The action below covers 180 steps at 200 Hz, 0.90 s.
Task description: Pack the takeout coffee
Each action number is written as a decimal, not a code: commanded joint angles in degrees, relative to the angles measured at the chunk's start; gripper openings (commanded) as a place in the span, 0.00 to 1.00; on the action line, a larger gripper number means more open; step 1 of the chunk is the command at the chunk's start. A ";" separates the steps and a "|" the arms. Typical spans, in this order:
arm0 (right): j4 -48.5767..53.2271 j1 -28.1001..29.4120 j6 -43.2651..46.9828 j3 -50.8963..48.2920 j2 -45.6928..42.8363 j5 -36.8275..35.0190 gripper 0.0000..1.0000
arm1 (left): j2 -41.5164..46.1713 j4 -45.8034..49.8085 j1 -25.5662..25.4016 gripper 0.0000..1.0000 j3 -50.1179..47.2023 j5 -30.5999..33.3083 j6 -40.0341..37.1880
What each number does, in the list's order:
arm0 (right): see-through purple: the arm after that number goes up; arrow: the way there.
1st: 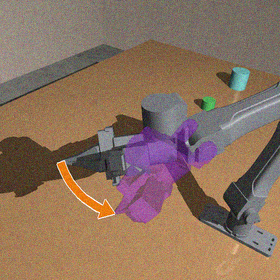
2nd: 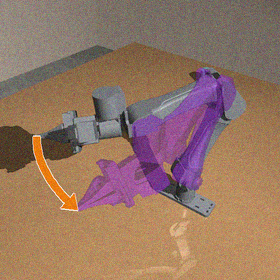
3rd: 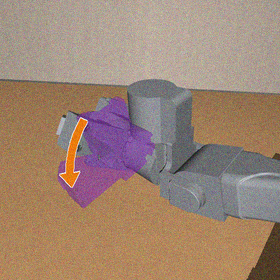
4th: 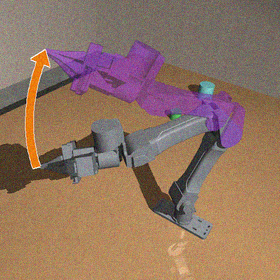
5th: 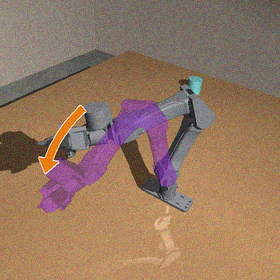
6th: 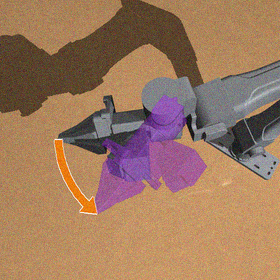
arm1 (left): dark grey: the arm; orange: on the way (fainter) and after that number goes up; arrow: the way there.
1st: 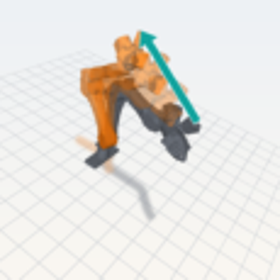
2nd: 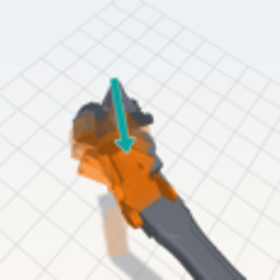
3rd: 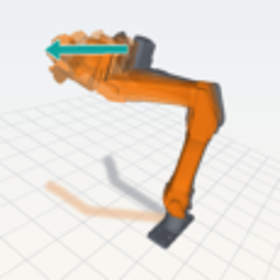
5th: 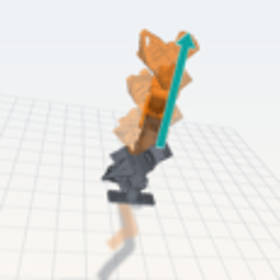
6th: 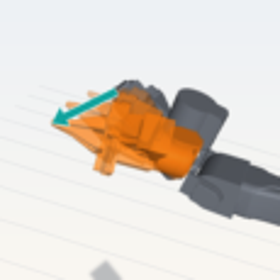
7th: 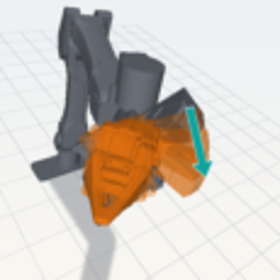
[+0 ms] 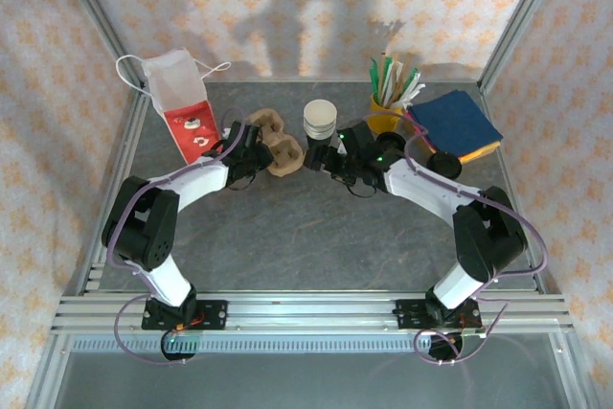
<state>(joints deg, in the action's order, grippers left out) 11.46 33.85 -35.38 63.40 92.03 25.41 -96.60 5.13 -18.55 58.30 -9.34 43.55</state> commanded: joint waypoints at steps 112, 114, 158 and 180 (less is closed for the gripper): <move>-8.18 4.28 -6.81 10.85 12.12 5.60 0.76 | 6.20 9.02 1.91 0.12 -1.28 -1.27 -13.35; -8.38 4.34 -6.99 10.82 12.25 5.66 0.75 | 6.28 9.02 1.93 0.12 -1.44 -1.37 -13.39; -10.15 4.83 -9.99 10.66 14.55 5.05 0.74 | 6.49 8.19 2.64 0.12 -3.48 -2.65 -13.58; -11.98 4.96 -11.19 10.18 15.41 5.68 0.73 | 6.59 7.83 2.73 0.12 -3.81 -3.04 -13.67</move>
<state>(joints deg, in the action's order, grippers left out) 2.94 38.33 -44.14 72.77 106.30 30.94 -91.29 11.73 -16.16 55.70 -11.35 31.38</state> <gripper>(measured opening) 0.738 0.124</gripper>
